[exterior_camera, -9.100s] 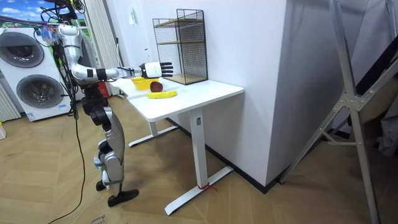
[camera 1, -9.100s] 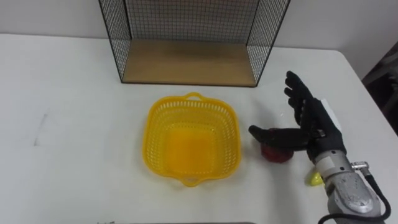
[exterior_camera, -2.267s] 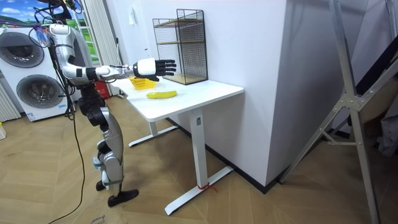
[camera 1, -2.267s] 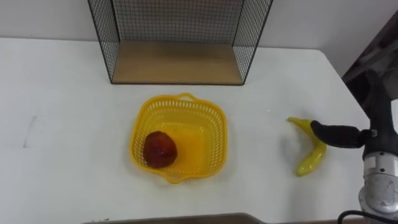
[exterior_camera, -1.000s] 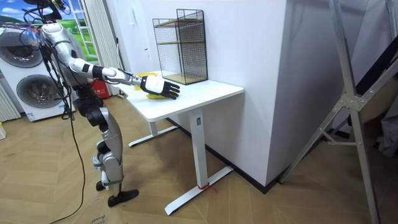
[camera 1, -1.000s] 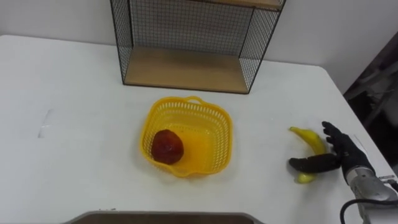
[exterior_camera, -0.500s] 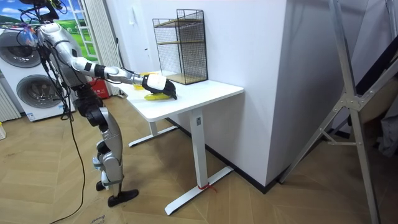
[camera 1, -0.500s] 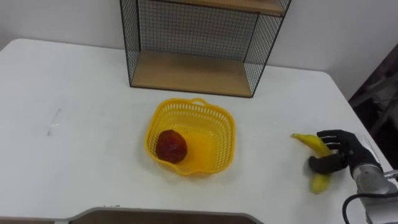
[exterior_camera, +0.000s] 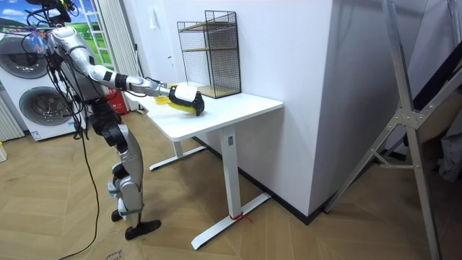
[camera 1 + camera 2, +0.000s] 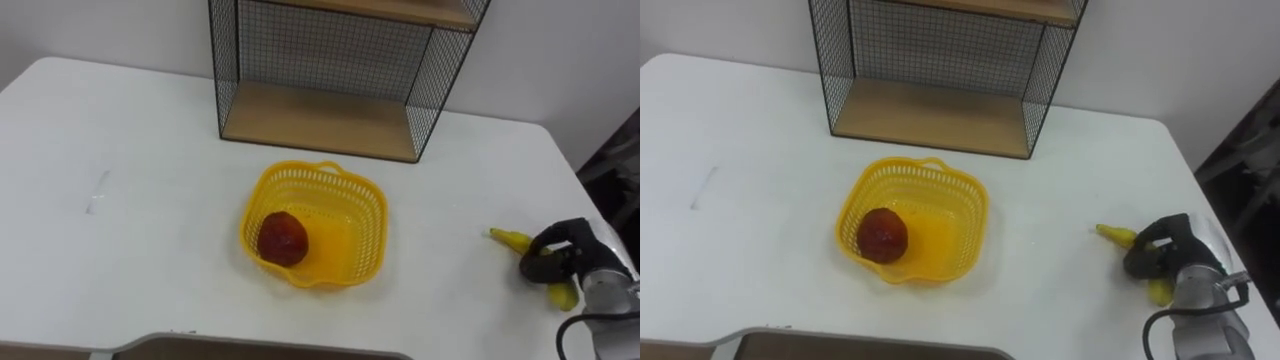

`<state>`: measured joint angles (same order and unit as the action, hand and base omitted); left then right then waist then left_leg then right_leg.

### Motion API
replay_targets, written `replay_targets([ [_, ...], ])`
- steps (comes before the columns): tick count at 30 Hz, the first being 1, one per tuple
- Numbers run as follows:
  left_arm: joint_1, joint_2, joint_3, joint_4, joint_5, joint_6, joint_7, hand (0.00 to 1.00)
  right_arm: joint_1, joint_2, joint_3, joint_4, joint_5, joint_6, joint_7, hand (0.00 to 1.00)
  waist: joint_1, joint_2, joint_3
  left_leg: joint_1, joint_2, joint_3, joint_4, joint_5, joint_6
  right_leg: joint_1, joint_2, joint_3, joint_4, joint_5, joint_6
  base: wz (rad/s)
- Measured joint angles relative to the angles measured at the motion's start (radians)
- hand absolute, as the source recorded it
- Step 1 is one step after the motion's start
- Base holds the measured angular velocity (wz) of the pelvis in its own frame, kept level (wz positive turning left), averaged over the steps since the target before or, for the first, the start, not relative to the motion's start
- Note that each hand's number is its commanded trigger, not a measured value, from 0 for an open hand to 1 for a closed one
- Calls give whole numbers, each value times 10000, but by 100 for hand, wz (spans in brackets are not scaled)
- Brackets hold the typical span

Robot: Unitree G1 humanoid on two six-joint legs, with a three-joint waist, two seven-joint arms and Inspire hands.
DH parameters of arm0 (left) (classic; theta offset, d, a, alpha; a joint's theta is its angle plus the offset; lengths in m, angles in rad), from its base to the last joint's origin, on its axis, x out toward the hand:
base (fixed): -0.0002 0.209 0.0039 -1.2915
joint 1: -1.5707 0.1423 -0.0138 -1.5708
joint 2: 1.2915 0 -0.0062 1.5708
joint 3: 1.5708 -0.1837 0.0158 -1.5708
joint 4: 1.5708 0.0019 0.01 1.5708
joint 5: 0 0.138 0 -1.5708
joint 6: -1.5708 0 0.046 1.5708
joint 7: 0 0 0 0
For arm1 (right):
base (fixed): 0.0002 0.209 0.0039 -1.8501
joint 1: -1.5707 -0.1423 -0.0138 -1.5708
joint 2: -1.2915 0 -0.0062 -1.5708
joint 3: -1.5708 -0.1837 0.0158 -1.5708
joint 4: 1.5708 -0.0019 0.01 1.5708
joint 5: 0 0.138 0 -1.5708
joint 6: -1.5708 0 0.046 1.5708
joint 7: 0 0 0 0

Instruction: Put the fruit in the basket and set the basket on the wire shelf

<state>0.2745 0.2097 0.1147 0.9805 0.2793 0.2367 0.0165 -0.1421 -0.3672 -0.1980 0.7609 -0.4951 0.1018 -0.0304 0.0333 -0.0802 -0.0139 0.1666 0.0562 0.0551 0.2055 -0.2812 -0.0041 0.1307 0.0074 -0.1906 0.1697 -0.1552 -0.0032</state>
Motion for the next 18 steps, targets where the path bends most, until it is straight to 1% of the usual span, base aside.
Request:
replay_targets([
  [9,-8,-1,-10,0,12,-37,-15,0,160,33,11,-372,193,-1,-112,100,-3,-17,9,-18,-1,-23,-41,0,0,-39,2,17,-7,-1,1,0],
  [12,-59,-4,-9,31,-7,-52,29,0,335,91,18,-943,106,163,-107,100,-2,-4,4,-124,2,40,-35,0,0,-176,9,107,7,0,0,-8],
  [13,-62,-7,-4,-7,-10,-46,30,0,384,206,57,-1480,46,371,-38,100,24,10,6,-204,6,159,-23,1,0,-298,11,159,31,1,-2,-23],
  [14,-64,-27,-5,-82,-5,-42,29,0,390,321,172,-1976,-273,537,62,100,23,54,33,-255,11,256,3,2,1,-410,22,255,44,12,-19,-26],
  [15,-85,-43,-7,-97,-6,-48,29,0,398,358,240,-2190,-375,545,135,100,16,89,55,-261,10,272,8,5,1,-436,16,261,45,17,-26,-20],
  [16,-183,-73,-17,-89,-15,-54,32,0,445,448,335,-2607,-559,572,269,100,-18,150,98,-263,-4,286,1,12,12,-456,2,272,63,18,-26,-7],
  [17,-224,-83,-17,-89,-18,-73,36,0,463,478,406,-2811,-616,635,310,100,-19,186,118,-262,-10,299,-1,17,22,-471,-3,281,81,18,-26,-7],
  [18,-337,-106,-9,-90,-20,-182,68,0,537,501,576,-3452,-743,790,476,100,2,223,142,-277,-13,352,-12,22,30,-569,-2,370,180,14,-20,-15],
])
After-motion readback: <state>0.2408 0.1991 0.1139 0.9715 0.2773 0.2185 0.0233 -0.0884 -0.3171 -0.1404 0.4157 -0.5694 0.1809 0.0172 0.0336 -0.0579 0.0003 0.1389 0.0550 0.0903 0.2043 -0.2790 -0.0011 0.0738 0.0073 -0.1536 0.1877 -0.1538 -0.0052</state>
